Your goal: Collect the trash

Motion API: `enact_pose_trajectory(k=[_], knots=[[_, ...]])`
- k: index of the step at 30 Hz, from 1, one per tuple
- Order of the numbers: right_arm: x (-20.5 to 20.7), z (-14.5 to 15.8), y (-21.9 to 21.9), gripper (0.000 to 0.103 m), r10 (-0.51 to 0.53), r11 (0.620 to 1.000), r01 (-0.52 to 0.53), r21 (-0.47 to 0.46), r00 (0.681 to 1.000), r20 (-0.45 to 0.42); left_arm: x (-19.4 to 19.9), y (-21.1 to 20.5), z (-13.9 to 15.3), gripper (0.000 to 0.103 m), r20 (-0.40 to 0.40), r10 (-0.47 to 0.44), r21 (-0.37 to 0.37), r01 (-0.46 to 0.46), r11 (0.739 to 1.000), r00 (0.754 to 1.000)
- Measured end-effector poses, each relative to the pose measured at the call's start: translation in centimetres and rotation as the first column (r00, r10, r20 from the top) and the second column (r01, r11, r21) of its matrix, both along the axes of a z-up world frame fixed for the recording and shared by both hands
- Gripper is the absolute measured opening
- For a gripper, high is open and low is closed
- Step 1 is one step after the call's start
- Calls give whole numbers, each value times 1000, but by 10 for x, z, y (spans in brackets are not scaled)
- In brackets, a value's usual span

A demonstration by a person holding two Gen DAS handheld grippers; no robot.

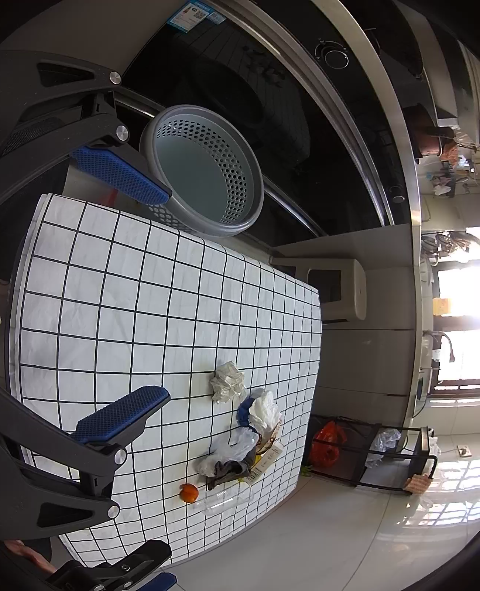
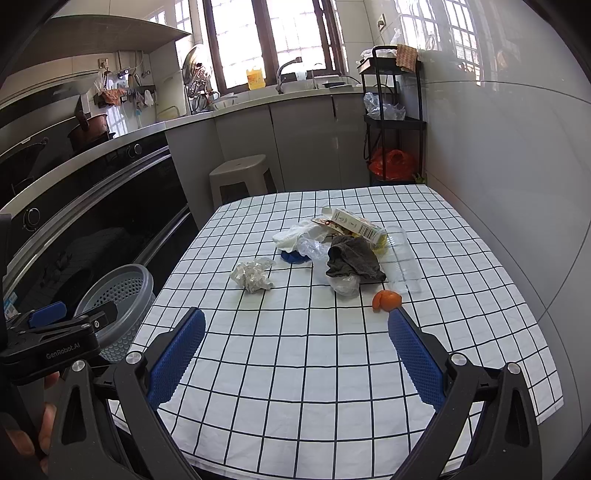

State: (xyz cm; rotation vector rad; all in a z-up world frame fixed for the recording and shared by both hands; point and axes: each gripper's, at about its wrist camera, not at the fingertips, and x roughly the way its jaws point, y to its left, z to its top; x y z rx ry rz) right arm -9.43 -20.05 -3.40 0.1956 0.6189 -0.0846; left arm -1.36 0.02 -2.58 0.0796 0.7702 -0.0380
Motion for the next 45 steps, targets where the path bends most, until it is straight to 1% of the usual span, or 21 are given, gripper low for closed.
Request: enact_pose_trajectory(k=[10, 19, 22, 26, 28, 33, 37, 45], knots=[[1, -1, 1, 95, 1, 1000, -1, -1, 1000, -4, 2, -1, -1, 97, -2, 1, 4, -1, 1000, 1000], [7, -14, -8, 95, 0, 1000, 0, 5, 1000, -26, 11, -7, -12, 97, -16, -6, -2, 6, 1000, 1000], [11, -24, -19, 95, -9, 1000, 9, 6, 999, -36, 18, -12, -19, 97, -18, -9, -6, 9, 1000, 1000], [19, -38, -43, 95, -42, 999, 43, 11, 997, -61, 34, -23, -35, 97, -47, -28, -16, 27, 999, 999], [24, -45, -56, 95, -63, 998, 64, 6, 996, -70, 43, -30, -42, 97, -59, -42, -29, 41, 999, 997], [40, -59, -86, 95, -115, 993, 116, 9, 989, -97, 67, -52, -58, 97, -65, -82, -32, 80, 996, 995], [61, -75, -106, 95, -125, 991, 130, 26, 983, -136, 88, -67, -71, 97, -81, -107, -42, 104, 994, 991], [100, -117, -128, 95, -134, 987, 150, 50, 962, -239, 124, -83, -95, 97, -105, -105, -33, 102, 994, 989]])
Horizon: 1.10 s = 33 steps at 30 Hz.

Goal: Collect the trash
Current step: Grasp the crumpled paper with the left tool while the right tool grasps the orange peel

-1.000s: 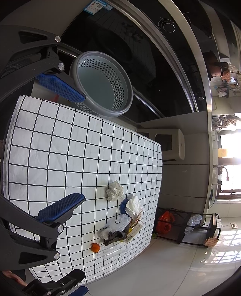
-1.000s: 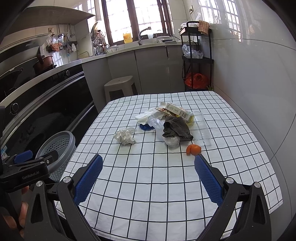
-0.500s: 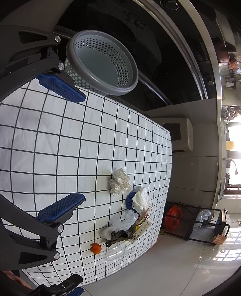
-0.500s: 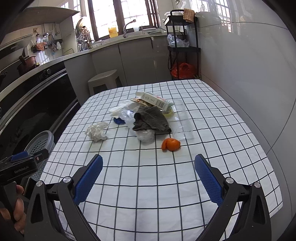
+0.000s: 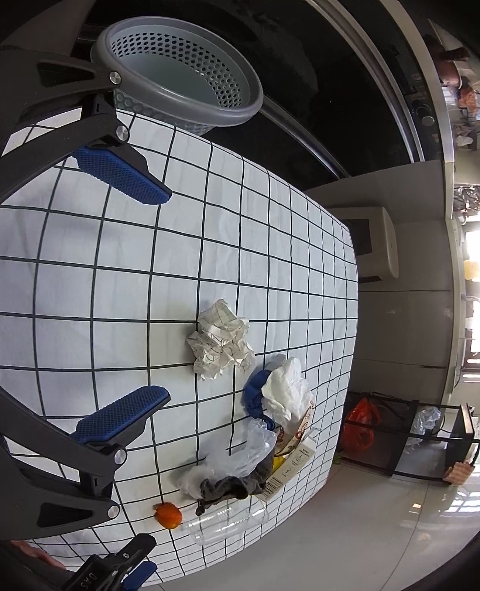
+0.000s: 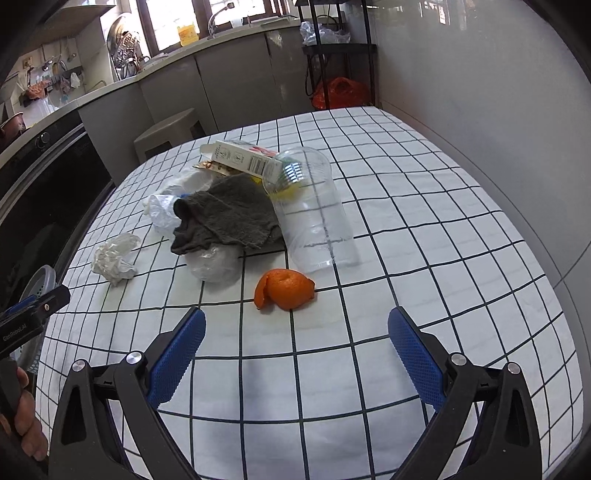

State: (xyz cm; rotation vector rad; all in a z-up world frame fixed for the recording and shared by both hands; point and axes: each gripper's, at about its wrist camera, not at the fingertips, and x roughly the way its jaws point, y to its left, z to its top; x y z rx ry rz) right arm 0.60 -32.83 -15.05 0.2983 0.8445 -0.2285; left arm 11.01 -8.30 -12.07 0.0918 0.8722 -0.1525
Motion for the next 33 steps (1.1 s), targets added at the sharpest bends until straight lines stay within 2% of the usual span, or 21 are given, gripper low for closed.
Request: enact_pose_trajectory(k=[10, 16, 21, 23, 25, 29, 33], knots=[[30, -18, -2, 94, -27, 999, 25, -24, 998, -55, 19, -10, -21, 97, -30, -7, 8, 8, 1000, 1000], [40, -20, -2, 94, -43, 998, 40, -41, 997, -67, 26, -13, -23, 97, -30, -11, 5, 11, 1000, 999], [43, -21, 6, 94, -13, 997, 7, -81, 997, -75, 29, -14, -22, 97, -20, -13, 2, 13, 1000, 1000], [44, -21, 10, 89, -5, 995, -2, -96, 997, -77, 29, -14, -22, 97, -18, -16, 2, 16, 1000, 1000], [47, -23, 11, 68, 1, 995, -10, -100, 996, -95, 30, -15, -21, 97, -18, -20, 2, 20, 1000, 1000], [47, -25, 10, 62, 11, 996, -18, -82, 996, -92, 29, -16, -21, 97, -14, -23, 9, 23, 1000, 1000], [43, -25, 9, 46, 16, 997, -22, -79, 997, -79, 29, -17, -21, 97, -16, -21, 8, 22, 1000, 1000]])
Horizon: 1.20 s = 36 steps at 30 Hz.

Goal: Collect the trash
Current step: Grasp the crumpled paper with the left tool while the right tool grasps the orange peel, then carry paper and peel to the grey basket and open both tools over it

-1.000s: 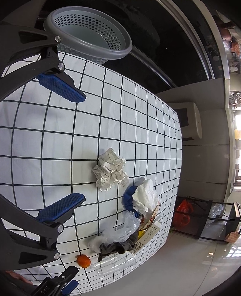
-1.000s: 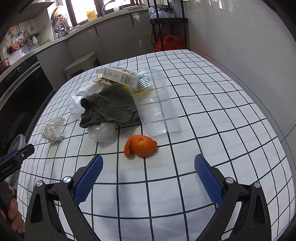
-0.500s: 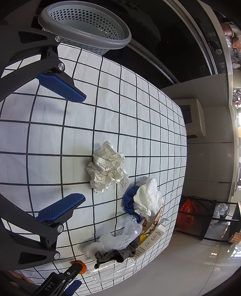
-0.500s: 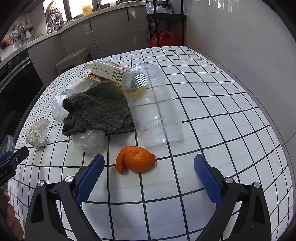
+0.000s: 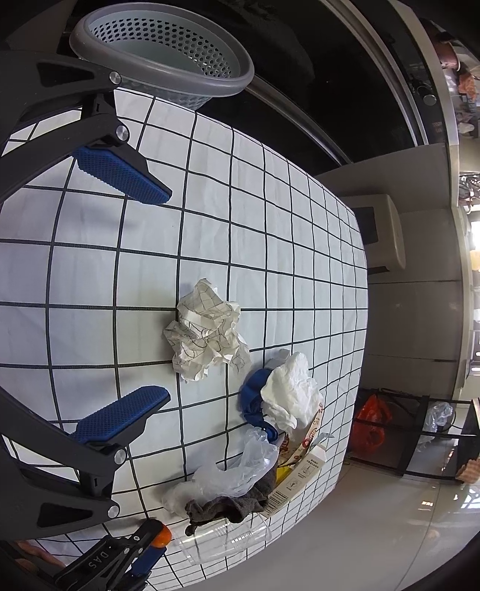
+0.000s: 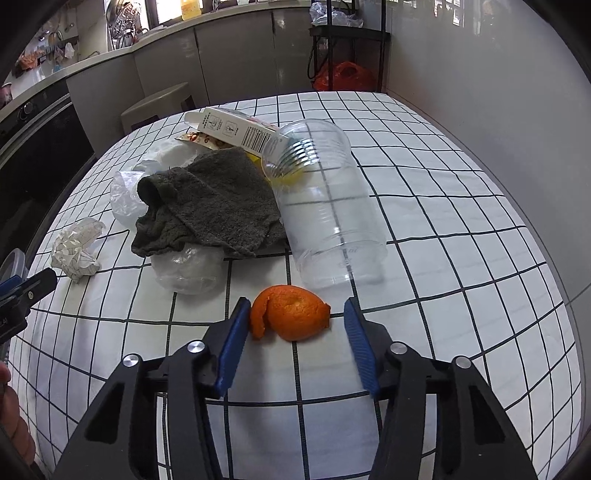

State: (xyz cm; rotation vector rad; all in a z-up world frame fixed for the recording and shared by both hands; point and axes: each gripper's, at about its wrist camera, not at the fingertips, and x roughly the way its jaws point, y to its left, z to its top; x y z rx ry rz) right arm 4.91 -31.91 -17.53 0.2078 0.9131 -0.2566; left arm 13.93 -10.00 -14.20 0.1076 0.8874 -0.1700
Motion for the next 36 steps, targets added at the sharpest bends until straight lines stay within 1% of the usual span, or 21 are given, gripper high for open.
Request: enact_pose_trajectory(k=[1, 4, 7, 12, 14, 18, 23, 28, 29, 31, 32, 34, 35, 36], knots=[[-1, 0, 0, 40, 2, 1000, -2, 2, 1000, 3, 0, 0, 0, 97, 0, 0, -2, 0, 1000, 1000], [-3, 1, 0, 31, 15, 1000, -15, 5, 1000, 8, 0, -1, 0, 97, 0, 1, 0, -1, 1000, 1000], [-7, 2, 1, 26, 32, 998, -33, 47, 999, 22, -2, -1, -1, 97, -6, 1, -7, -1, 1000, 1000], [-24, 10, 3, 24, 57, 992, -64, 105, 996, 63, -4, -4, -1, 97, -8, -10, -10, 10, 1000, 1000], [-28, 14, 5, 24, 67, 991, -75, 109, 995, 75, 0, -8, -2, 97, -13, -18, -3, 18, 1000, 1000], [-32, 17, 4, 24, 76, 985, -89, 148, 993, 86, 14, -15, -5, 97, -18, -8, 10, 9, 1000, 1000], [-35, 21, 3, 24, 81, 982, -96, 165, 992, 97, 32, -25, -14, 97, -23, 4, 50, -3, 999, 1000], [-36, 22, 5, 24, 93, 979, -109, 170, 991, 100, 42, -29, -21, 95, -37, 0, 31, 1, 1000, 999], [-36, 22, 5, 24, 96, 978, -112, 173, 991, 97, 42, -29, -22, 92, -37, 0, 28, 1, 1000, 999], [-35, 20, 7, 24, 103, 977, -118, 177, 990, 94, 43, -30, -24, 75, -44, -3, 32, 4, 999, 999], [-35, 20, 8, 24, 106, 977, -121, 175, 990, 92, 43, -31, -25, 73, -48, -5, 33, 7, 999, 999], [-34, 19, 10, 24, 110, 977, -124, 174, 990, 91, 42, -30, -25, 64, -46, -17, 15, 17, 1000, 999], [-34, 19, 10, 24, 111, 977, -125, 174, 990, 91, 41, -31, -24, 56, -44, -19, 13, 20, 1000, 999], [-33, 19, 11, 24, 112, 977, -126, 173, 990, 91, 40, -31, -24, 52, -43, -23, 12, 23, 1000, 999]])
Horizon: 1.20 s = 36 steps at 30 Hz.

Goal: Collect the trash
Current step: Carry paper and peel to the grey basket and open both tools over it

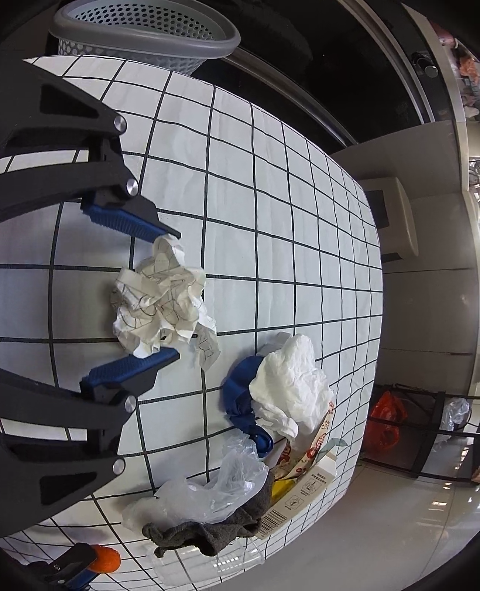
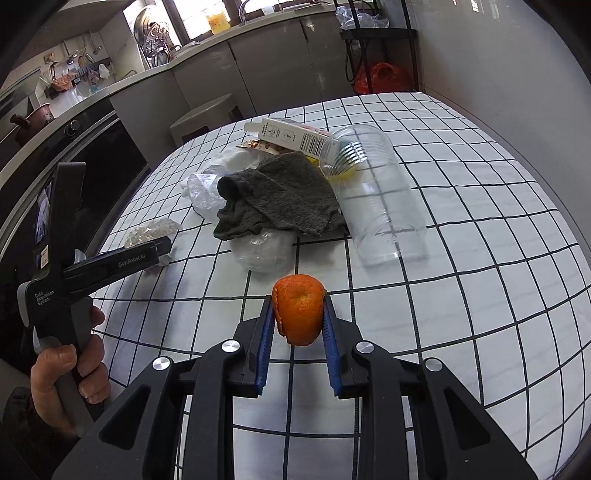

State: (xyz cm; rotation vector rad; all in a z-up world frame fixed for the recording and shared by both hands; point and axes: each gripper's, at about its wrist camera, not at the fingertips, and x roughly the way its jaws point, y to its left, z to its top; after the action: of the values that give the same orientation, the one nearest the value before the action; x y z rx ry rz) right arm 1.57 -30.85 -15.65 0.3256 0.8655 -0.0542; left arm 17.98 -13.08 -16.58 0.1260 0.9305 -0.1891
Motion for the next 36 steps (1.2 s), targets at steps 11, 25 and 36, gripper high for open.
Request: enact_pose_trajectory(k=[11, 25, 36], knots=[[0, 3, 11, 24, 29, 1000, -28, -12, 999, 15, -29, 14, 23, 35, 51, -4, -29, 5, 1000, 999], [-1, 50, 100, 24, 219, 976, -216, -40, 968, 125, -102, 110, 89, 33, 153, 84, -22, -81, 996, 985], [52, 89, 255, 24, 471, 879, -477, -10, 864, 178, -96, 267, 105, 34, 196, 341, 17, -350, 936, 919]])
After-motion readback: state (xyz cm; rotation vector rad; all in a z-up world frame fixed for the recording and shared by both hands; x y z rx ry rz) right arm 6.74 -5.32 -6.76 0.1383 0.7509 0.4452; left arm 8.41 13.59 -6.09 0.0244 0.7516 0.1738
